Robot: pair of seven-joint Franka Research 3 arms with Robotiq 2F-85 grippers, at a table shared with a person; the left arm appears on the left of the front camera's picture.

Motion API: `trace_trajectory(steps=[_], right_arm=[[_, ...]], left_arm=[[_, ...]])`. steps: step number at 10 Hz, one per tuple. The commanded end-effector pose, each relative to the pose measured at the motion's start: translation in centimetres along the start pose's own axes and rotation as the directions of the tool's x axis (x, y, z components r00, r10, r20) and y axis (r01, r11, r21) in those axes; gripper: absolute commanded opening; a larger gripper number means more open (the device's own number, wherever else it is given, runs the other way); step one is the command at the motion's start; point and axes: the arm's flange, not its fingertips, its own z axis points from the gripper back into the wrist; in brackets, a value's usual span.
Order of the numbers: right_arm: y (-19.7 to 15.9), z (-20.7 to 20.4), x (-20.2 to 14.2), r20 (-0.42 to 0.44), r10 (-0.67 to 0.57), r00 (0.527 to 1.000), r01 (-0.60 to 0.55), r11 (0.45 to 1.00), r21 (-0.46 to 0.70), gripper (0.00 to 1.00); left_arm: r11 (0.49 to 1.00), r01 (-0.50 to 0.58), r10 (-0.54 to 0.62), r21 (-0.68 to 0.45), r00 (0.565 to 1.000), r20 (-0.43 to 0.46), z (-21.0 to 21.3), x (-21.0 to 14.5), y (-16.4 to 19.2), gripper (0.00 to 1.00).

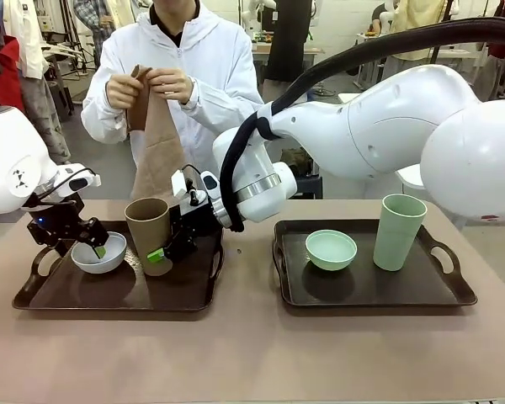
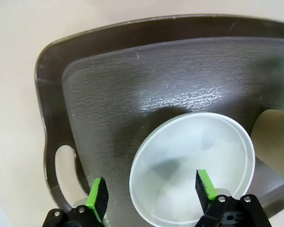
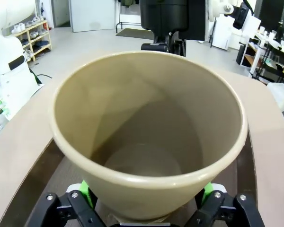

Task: Set up a tray with a mat and arrange the tableware.
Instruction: Pick up the Picnic Bowl and Reusable plastic cup from the Handle tray in front of the human's position and hold them in the air.

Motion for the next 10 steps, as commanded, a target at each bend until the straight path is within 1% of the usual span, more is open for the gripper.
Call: trace_trajectory(steps=[1,2,3,4,5,6,7,8,9,10], right_arm=[[-0.5,-0.2,-0.1,0.001,0.000,1.000,0.000,1.000,-0.002,0.41],[-0.4,-0.3,-0.1,-0.002,0.000,1.000,0.000,1.000,0.003,0.00],[-0.4,-0.2,-0.1,-0.003,0.002,1.000,-0.002,1.000,0.003,0.34],[-0.4,-0.2,-0.1,-0.004,0.003,1.000,-0.003,1.000,0.002,0.00],[-0.4,0.0,-0.2,-0.005,0.003,1.000,-0.003,1.000,0.000,0.00],[-0.3,0.2,-0.1,-0.005,0.004,1.000,-0.004,1.000,-0.004,0.00],[-0.2,0.4,0.0,-0.004,0.002,1.000,-0.002,1.000,-0.007,0.23],[-0.2,0.7,0.0,-0.005,-0.002,1.000,0.002,1.000,-0.013,0.23],[-0.1,0.9,0.1,-0.004,-0.010,1.000,0.010,1.000,-0.019,0.00],[0.0,1.1,0.2,-0.004,-0.012,1.000,0.012,1.000,-0.024,0.23]], left_arm=[[1.000,-0.024,0.025,-0.015,0.999,0.035,-0.3,0.7,0.2,0.44],[1.000,-0.026,0.027,-0.011,0.999,0.037,-0.2,0.6,0.3,0.00],[1.000,-0.028,0.028,-0.008,0.999,0.040,-0.1,0.6,0.3,0.00],[1.000,-0.027,0.027,0.001,0.998,0.048,0.4,0.5,0.4,0.00],[1.000,-0.022,0.022,0.011,0.998,0.054,0.7,0.3,0.3,0.19],[1.000,-0.018,0.017,0.018,0.998,0.057,1.0,0.2,0.2,0.10],[1.000,-0.014,0.013,0.028,0.998,0.057,1.3,0.2,0.1,0.00],[0.999,-0.013,0.011,0.039,0.998,0.054,1.4,0.1,0.1,0.00],[0.998,-0.016,0.013,0.060,0.999,0.044,1.5,-0.1,0.2,0.00],[0.997,-0.015,0.013,0.070,0.999,0.040,1.8,-0.2,0.2,0.00]])
